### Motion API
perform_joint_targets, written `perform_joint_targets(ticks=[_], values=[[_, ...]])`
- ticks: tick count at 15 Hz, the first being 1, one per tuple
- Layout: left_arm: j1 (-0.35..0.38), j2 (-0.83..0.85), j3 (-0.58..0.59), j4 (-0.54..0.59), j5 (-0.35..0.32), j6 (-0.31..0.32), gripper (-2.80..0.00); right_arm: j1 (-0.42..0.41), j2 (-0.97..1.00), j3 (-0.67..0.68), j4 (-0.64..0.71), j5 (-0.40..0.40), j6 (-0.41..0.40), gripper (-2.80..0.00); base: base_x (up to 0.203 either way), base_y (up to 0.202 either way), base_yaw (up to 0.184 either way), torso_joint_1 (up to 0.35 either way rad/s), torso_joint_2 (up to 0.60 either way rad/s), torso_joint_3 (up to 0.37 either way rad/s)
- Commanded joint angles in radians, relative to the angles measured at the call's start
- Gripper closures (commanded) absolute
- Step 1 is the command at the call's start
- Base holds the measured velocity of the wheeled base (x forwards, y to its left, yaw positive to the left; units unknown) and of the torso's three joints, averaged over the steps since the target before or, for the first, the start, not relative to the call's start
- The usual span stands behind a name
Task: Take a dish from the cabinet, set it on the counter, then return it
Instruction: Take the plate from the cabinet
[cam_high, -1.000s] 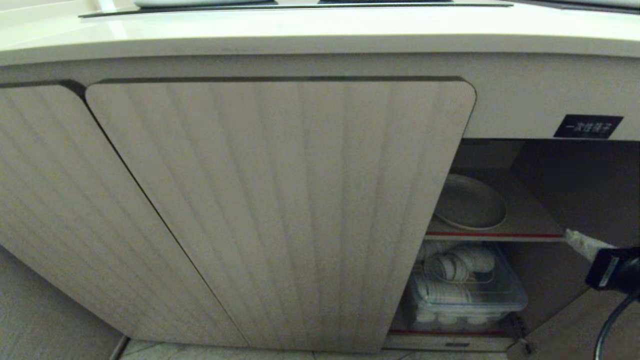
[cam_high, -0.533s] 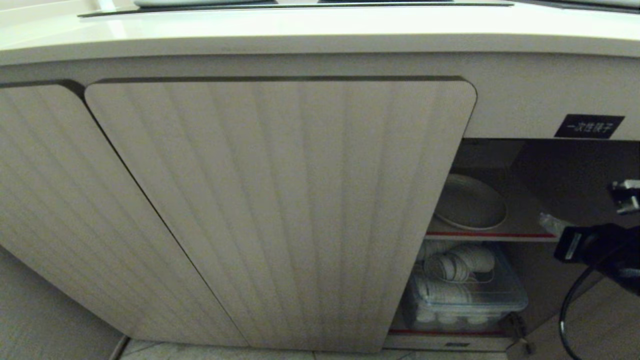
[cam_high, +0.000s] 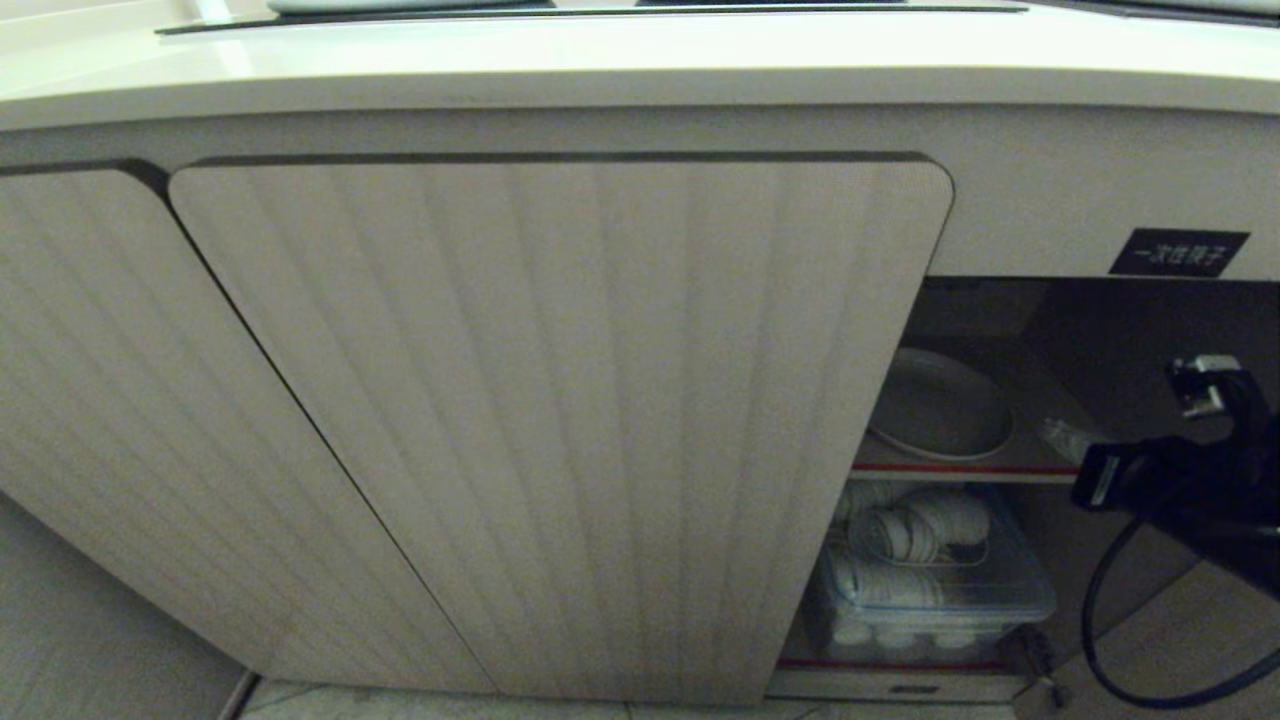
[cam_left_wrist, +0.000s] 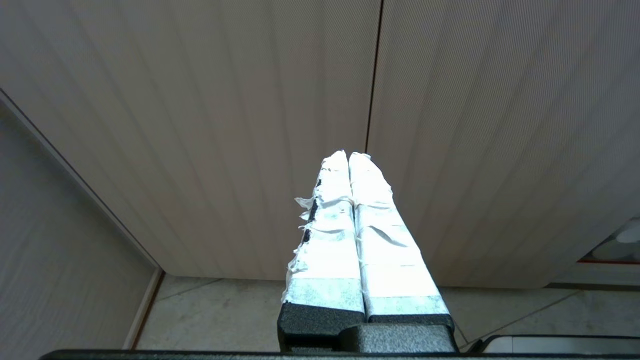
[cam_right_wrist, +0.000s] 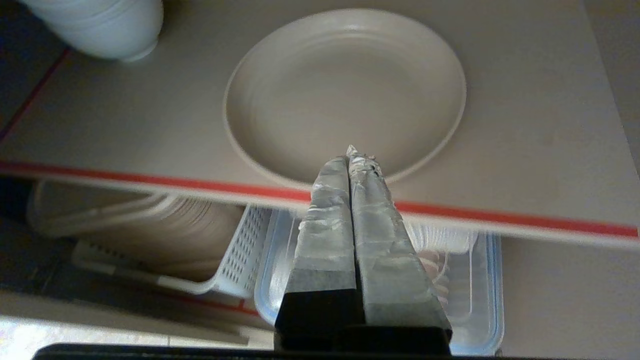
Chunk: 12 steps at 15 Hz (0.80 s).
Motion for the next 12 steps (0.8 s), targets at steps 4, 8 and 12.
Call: perform_joint_targets(ticks=[4, 8, 12], values=[[0.000, 0.000, 0.000, 0.000, 0.000, 0.000, 0.00, 0.000, 0.085, -0.094, 0.011, 0.001, 0.003, 0.00, 0.000, 0.000, 0.000, 0.000, 0.00, 0.000], [0.000, 0.000, 0.000, 0.000, 0.000, 0.000, 0.00, -0.002, 0.136, -0.166, 0.035, 0.000, 0.006, 0.00, 0.000, 0.000, 0.000, 0.000, 0.00, 0.000], [0.000, 0.000, 0.000, 0.000, 0.000, 0.000, 0.00, -0.006, 0.186, -0.227, 0.042, -0.003, 0.002, 0.00, 0.000, 0.000, 0.000, 0.000, 0.00, 0.000]])
